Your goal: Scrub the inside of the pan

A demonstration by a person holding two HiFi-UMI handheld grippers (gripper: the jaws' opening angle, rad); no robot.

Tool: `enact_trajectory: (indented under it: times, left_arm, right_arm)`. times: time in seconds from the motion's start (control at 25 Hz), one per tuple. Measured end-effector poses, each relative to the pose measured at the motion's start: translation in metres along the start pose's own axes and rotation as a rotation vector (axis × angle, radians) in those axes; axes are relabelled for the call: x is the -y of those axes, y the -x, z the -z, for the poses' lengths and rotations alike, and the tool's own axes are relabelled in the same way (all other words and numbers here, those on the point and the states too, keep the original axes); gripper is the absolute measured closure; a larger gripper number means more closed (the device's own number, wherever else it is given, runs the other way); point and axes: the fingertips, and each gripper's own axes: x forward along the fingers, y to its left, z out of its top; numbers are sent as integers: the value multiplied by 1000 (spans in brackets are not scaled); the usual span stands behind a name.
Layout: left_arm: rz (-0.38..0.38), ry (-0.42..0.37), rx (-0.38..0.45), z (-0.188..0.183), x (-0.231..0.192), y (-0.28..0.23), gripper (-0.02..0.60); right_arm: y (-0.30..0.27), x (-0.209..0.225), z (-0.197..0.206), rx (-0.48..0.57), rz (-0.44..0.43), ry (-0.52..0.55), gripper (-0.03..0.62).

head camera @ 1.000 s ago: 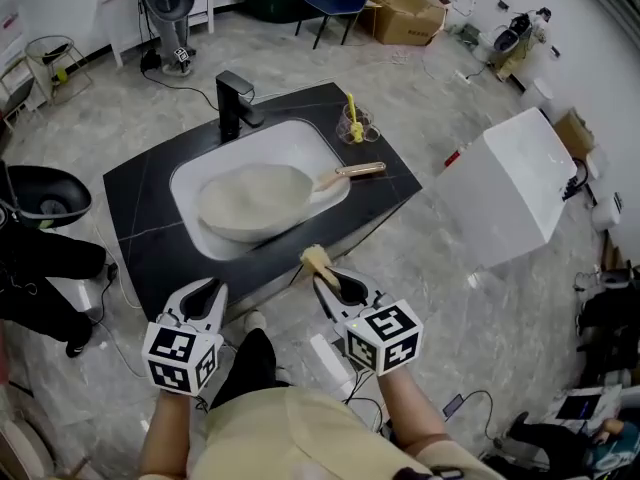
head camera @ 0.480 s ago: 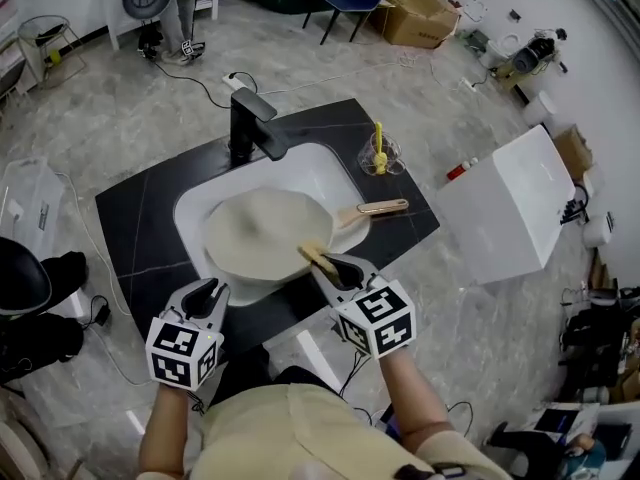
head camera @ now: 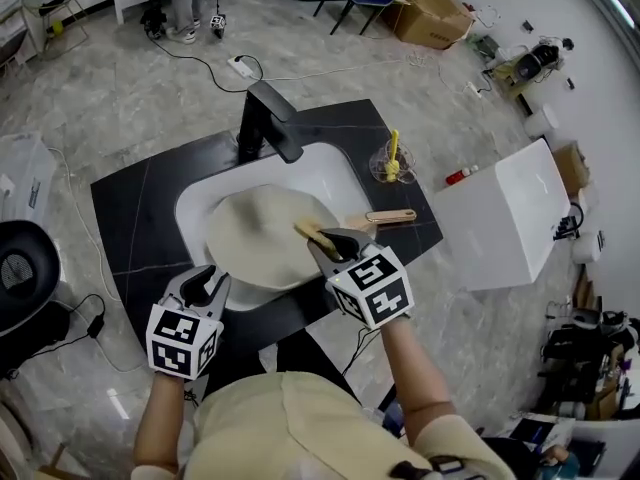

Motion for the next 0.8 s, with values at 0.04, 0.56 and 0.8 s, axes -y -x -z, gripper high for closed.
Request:
enact_trajectory:
  times: [0.04,0.56,0.8]
  left_arm:
    - [-6,3,2,-1,0,-2,495]
    - [-217,167,21,-3,-30,-29,483]
    - [-323,216,2,-2,-35,-40,475]
  right_arm:
    - [-4,2,-3,-11,-6,17,533]
    - [-91,29,-8,-168,-157,132,531]
    - [-139,24,1,-241,-254,164,531]
